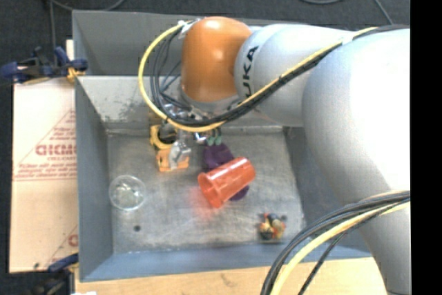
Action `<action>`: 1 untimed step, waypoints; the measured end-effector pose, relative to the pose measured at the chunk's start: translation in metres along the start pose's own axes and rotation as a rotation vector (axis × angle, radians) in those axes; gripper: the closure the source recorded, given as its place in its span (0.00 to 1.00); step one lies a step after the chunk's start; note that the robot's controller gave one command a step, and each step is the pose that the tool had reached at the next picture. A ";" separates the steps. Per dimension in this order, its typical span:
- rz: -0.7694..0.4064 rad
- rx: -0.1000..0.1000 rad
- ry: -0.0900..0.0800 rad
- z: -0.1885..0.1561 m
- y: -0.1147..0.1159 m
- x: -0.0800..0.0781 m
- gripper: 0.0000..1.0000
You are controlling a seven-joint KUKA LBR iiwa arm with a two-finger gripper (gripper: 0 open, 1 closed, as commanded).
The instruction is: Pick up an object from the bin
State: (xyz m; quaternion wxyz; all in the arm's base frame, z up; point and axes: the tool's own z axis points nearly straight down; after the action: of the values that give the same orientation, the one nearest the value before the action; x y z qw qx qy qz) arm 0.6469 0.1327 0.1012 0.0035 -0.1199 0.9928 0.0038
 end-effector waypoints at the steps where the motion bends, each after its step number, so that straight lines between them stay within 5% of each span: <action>1: 0.000 0.000 0.000 0.000 0.000 0.000 1.00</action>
Offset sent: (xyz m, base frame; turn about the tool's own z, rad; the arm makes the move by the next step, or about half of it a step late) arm -0.0110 -0.0066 0.1468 -0.1307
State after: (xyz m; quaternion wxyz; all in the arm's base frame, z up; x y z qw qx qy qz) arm 0.6469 0.1327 0.1012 0.0035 -0.1198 0.9928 0.0038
